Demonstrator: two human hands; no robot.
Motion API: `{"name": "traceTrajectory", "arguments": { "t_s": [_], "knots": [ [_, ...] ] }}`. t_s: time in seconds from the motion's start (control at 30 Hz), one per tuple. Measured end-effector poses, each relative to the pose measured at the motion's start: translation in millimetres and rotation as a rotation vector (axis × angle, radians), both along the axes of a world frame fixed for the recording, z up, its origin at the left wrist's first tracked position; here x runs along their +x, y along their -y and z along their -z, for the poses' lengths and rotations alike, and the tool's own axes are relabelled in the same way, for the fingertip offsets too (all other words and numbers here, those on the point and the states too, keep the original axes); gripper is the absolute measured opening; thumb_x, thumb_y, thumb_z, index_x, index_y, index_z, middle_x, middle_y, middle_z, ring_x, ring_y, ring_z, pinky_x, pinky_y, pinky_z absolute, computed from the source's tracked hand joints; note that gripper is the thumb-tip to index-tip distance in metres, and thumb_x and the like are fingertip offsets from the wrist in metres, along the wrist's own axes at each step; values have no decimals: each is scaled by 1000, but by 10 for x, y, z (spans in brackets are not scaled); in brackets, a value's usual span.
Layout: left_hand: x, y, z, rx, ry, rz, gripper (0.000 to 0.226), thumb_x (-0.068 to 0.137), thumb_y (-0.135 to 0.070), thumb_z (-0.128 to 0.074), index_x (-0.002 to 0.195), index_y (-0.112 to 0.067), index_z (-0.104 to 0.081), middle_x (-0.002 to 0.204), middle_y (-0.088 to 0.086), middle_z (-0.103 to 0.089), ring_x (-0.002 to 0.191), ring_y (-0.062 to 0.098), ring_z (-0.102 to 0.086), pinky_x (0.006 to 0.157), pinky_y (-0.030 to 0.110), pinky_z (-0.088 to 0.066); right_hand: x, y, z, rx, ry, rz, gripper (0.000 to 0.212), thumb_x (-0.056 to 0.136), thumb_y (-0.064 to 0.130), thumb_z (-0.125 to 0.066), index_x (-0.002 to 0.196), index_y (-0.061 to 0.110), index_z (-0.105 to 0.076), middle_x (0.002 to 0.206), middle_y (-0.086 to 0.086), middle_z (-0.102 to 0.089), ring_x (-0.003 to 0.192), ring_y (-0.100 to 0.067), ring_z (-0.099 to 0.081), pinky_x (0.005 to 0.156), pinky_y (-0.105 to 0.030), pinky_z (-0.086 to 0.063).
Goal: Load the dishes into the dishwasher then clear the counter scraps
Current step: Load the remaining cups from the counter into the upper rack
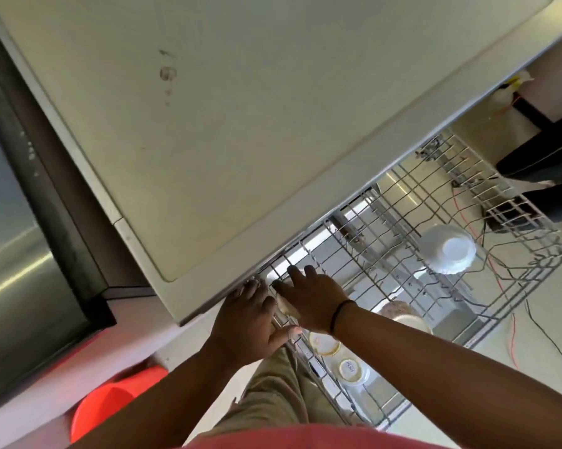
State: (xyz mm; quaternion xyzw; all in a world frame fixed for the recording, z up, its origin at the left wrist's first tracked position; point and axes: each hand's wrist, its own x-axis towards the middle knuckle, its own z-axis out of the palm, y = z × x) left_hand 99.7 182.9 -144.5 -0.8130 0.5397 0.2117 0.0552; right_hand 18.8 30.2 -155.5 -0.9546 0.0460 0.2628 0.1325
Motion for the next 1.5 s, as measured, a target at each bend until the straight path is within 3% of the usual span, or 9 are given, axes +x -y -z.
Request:
{"name": "traceTrajectory", "arguments": {
  "t_s": [0.13, 0.43, 0.53, 0.67, 0.87, 1.0, 1.23, 1.4, 1.5],
  "knots": [
    [27, -4, -20, -32, 19, 30, 82, 82, -79, -30, 90, -9, -71, 111, 12, -68, 107, 29, -60, 102, 42, -33, -6, 20, 60, -47, 34, -51, 79, 82, 34, -66, 146, 32, -19, 144, -11, -31, 118, -35, -42, 92, -43, -42],
    [18, 4, -53, 20, 66, 78, 87, 82, -80, -23, 93, -8, -71, 110, 13, -68, 114, 33, -57, 108, 50, -33, -175, 72, 1, -46, 76, 13, 118, 73, 51, -74, 145, 37, 18, 156, -11, -14, 131, -35, -35, 103, -46, -39],
    [-30, 6, -156, 39, 90, 75, 96, 78, -84, -18, 109, -7, -66, 122, 15, -63, 126, 34, -48, 114, 51, -23, -420, 165, -171, -60, 85, 79, 114, 74, 60, -66, 149, 31, 15, 157, -11, -13, 135, -33, -31, 108, -45, -34],
    [-197, -61, -403, 48, 109, 88, 101, 77, -84, -11, 139, -9, -40, 150, 16, -36, 142, 35, -23, 117, 50, -12, -826, 303, -450, -104, 79, 193, 109, 75, 66, -60, 151, 27, 8, 157, -10, -16, 138, -31, -27, 112, -44, -30],
    [-471, -114, -1057, -100, 5, 40, 88, 78, -82, -27, 141, -22, -36, 155, 3, -28, 143, 25, -21, 118, 43, -12, -1237, 360, -1075, -168, 181, 371, 109, 71, 72, -59, 152, 27, -3, 154, -8, -24, 137, -28, -30, 111, -42, -31],
    [-484, -10, -1645, -269, -35, 76, 92, 75, -86, -16, 142, -26, -35, 155, -5, -28, 143, 17, -20, 116, 34, -10, -1239, 300, -1581, -212, 334, 469, 101, 75, 76, -50, 152, 26, -6, 153, -4, -26, 139, -22, -28, 113, -36, -26],
    [117, -88, -2306, -591, 38, -3, 81, 81, -79, -26, 130, -22, -54, 137, 0, -54, 129, 23, -47, 108, 38, -33, -491, -143, -2241, -277, 544, 498, 105, 67, 92, -21, 147, 25, -21, 145, 1, -36, 135, -19, -33, 111, -37, -32],
    [954, -1064, -2404, -512, 110, -135, 86, 79, -83, -20, 146, -29, -32, 155, -6, -28, 144, 16, -22, 117, 34, -10, 493, -751, -2344, -294, 567, 397, 93, 71, 79, -47, 144, 25, -28, 140, -2, -46, 131, -25, -42, 105, -41, -41],
    [1461, -1774, -2337, -429, 160, -308, 83, 81, -82, -23, 130, -25, -56, 138, -1, -54, 130, 22, -47, 110, 39, -31, 1137, -1207, -2333, -277, 563, 328, 92, 69, 81, -43, 140, 23, -36, 135, -7, -56, 124, -34, -53, 96, -44, -48]
  ]
}}
